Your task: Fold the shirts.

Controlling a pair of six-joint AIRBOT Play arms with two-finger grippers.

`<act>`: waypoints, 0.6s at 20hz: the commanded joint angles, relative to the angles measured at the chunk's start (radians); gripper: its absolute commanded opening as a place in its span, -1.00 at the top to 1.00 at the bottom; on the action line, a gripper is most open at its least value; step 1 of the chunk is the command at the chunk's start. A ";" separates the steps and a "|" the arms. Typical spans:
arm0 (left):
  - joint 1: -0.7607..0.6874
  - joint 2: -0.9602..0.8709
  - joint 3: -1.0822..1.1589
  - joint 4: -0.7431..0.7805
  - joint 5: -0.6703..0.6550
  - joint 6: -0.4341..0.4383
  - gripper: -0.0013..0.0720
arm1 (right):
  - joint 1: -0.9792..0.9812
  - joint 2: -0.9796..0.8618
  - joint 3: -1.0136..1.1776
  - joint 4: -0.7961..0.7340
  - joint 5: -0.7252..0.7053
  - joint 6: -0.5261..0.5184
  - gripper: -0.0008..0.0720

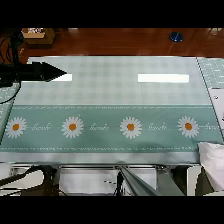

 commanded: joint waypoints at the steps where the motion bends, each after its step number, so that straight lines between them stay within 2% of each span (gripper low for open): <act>1: 0.001 -0.001 0.000 0.001 0.002 0.000 0.91 | -0.023 0.011 -0.017 0.024 -0.140 -0.021 -0.22; 3: 0.000 -0.001 0.000 -0.003 0.003 0.000 0.91 | -0.023 -0.032 0.053 0.163 -0.242 -0.033 -0.22; 5: -0.003 -0.001 0.002 -0.040 0.023 0.000 0.90 | -0.022 -0.108 0.179 0.499 -0.340 -0.074 -0.22; 6: -0.009 -0.001 0.005 -0.087 0.040 0.000 0.68 | -0.001 -0.143 0.231 0.691 -0.375 -0.073 -0.22; 7: -0.022 0.001 0.005 -0.153 0.060 0.008 -0.14 | 0.052 -0.179 0.278 0.874 -0.409 -0.077 -0.22; 8: -0.042 0.001 0.006 -0.219 0.074 0.053 -0.60 | 0.127 -0.215 0.310 1.013 -0.431 -0.098 -0.22; 9: -0.070 0.001 0.012 -0.255 0.102 0.119 -0.60 | 0.228 -0.253 0.337 1.112 -0.434 -0.128 -0.22; 10: -0.103 0.001 0.030 -0.219 0.145 0.130 -0.60 | 0.341 -0.285 0.358 1.146 -0.425 -0.146 -0.22; 11: -0.147 0.002 0.060 -0.120 0.198 0.108 -0.60 | 0.482 -0.314 0.373 1.119 -0.412 -0.158 -0.22; 12: -0.195 0.002 0.098 0.019 0.242 0.026 -0.59 | 0.623 -0.333 0.378 1.046 -0.401 -0.161 -0.22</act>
